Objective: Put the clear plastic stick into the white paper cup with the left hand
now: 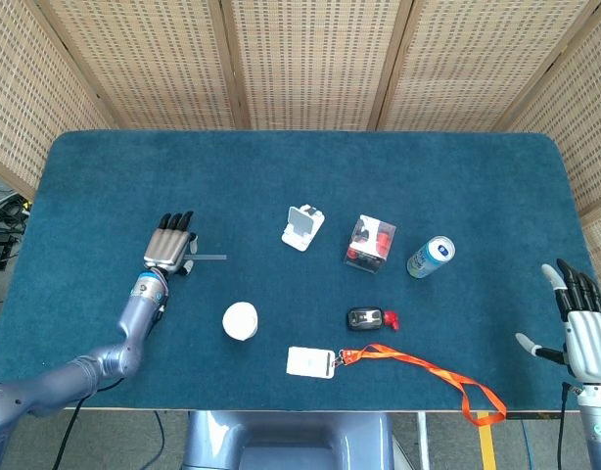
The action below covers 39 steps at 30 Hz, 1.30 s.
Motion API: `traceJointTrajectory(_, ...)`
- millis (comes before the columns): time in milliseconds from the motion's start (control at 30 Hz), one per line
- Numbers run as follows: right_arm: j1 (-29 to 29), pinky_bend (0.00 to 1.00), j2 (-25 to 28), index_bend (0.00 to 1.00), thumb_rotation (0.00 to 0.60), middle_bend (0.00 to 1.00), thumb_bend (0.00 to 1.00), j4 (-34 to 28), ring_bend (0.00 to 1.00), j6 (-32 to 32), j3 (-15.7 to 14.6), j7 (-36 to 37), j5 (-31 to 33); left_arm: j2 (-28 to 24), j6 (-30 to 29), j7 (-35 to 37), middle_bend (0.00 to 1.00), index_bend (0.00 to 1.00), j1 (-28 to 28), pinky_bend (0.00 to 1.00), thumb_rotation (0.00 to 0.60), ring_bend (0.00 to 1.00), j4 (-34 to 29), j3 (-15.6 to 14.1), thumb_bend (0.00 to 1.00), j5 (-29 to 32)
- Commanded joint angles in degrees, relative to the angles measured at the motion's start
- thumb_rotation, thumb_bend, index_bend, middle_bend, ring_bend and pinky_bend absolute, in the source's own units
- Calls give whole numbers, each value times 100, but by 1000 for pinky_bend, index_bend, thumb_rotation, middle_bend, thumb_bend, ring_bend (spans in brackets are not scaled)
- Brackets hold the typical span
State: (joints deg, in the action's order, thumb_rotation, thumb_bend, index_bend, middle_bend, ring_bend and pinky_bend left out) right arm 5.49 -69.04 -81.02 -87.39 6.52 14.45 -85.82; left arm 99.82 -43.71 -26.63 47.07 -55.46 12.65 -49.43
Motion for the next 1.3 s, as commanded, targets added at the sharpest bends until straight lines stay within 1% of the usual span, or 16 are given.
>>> traceJointTrajectory(33, 0, 0, -1, 78, 600, 0, 83, 2, 0, -3, 0, 5, -4, 19, 4, -16, 0, 510, 8, 0, 600, 0, 29, -12, 369, 17)
traceJointTrajectory(233, -5, 0, 1, 78, 600, 0, 83, 4, 0, -24, 3, 28, -16, 66, 33, -102, 0, 524, 32, 0, 600, 0, 102, -50, 383, 85)
traceJointTrajectory(367, -8, 0, -2, 78, 600, 0, 83, 8, 0, -51, 1, 40, -42, 80, 46, -119, 0, 547, 30, 0, 600, 0, 103, -69, 426, 116)
traceJointTrajectory(467, -7, 0, -8, 78, 600, 0, 83, 12, 0, -58, -3, 36, -54, 73, -16, -106, 0, 550, 18, 0, 600, 0, 74, -81, 426, 71)
traceJointTrajectory(667, -8, 0, -10, 78, 600, 0, 82, 4, 0, -67, -11, 20, -72, -4, -142, -17, 0, 555, -15, 0, 600, 0, -64, -75, 427, -49)
traceJointTrajectory(833, -13, 0, -2, 78, 600, 0, 82, -1, 0, -80, -7, 34, -73, -192, -374, 136, 0, 555, -56, 0, 600, 0, -404, -2, 427, -232)
traceJointTrajectory(900, -13, 0, 0, 78, 600, 0, 83, -1, 0, -84, -6, 41, -75, -349, -571, 298, 0, 555, -87, 0, 600, 0, -716, 86, 427, -388)
traceJointTrajectory(933, -15, 0, 2, 78, 600, 0, 83, -1, 0, -87, -6, 46, -76, -459, -716, 457, 0, 555, -118, 0, 600, 0, -971, 171, 427, -495)
traceJointTrajectory(967, -17, 0, 4, 78, 600, 0, 82, -1, 0, -96, -4, 51, -78, -583, -872, 692, 0, 555, -166, 0, 600, 0, -1319, 292, 427, -600)
traceJointTrajectory(1033, -20, 0, 9, 78, 600, 0, 83, -4, 0, -103, -4, 60, -80, -818, -1028, 1123, 0, 556, -284, 0, 600, 0, -1922, 409, 427, -793)
traceJointTrajectory(1100, -24, 0, 16, 78, 600, 0, 83, -12, 0, -120, -1, 74, -89, -1009, -1148, 1750, 0, 556, -425, 0, 600, 0, -2556, 509, 427, -1084)
traceJointTrajectory(1200, -32, 0, 18, 78, 600, 0, 83, -18, 0, -149, -6, 76, -114, -1166, -1234, 2355, 0, 558, -569, 0, 600, 0, -3078, 487, 427, -1459)
traceJointTrajectory(1300, -42, 0, 26, 78, 600, 0, 82, -27, 0, -175, -10, 82, -129, -1286, -1295, 2877, 0, 567, -708, 0, 600, 0, -3494, 378, 427, -1813)
